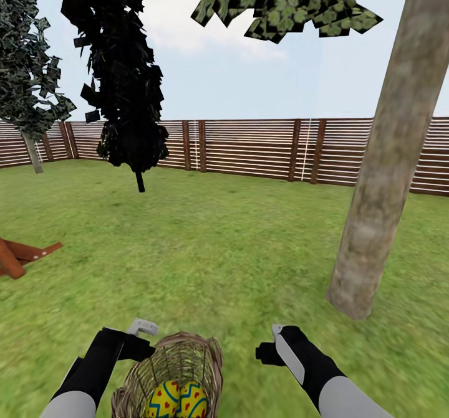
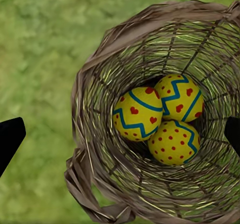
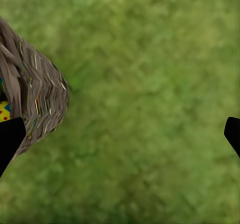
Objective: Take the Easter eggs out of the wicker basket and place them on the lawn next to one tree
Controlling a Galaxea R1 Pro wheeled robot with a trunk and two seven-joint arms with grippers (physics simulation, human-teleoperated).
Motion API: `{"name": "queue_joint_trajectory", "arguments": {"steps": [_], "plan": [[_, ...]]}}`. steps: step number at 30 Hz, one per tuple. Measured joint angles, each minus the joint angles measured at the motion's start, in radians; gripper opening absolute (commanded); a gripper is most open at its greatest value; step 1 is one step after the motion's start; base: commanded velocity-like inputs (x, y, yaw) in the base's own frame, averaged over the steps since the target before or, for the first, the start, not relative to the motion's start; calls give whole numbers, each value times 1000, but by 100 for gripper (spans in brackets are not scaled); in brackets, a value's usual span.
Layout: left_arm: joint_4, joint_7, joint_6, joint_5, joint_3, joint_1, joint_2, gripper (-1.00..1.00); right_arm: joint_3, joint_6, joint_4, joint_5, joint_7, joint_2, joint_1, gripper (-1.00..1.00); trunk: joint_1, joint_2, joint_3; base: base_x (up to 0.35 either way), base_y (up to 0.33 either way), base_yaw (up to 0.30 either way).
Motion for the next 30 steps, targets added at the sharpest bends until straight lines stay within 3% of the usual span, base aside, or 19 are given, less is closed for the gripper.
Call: {"name": "queue_joint_trajectory", "arguments": {"steps": [10, 30], "plan": [[79, 0, -2, 3, 0, -2, -4, 100, 0, -16, 0, 0, 0, 0, 1, 100, 38, -70, -31, 0, 0, 0], [87, -2, -39, 1, -1, -2, -3, 100, -3, -16, 0, 0, -1, 0, -1, 100, 115, -210, -94, 0, 0, 0]]}}
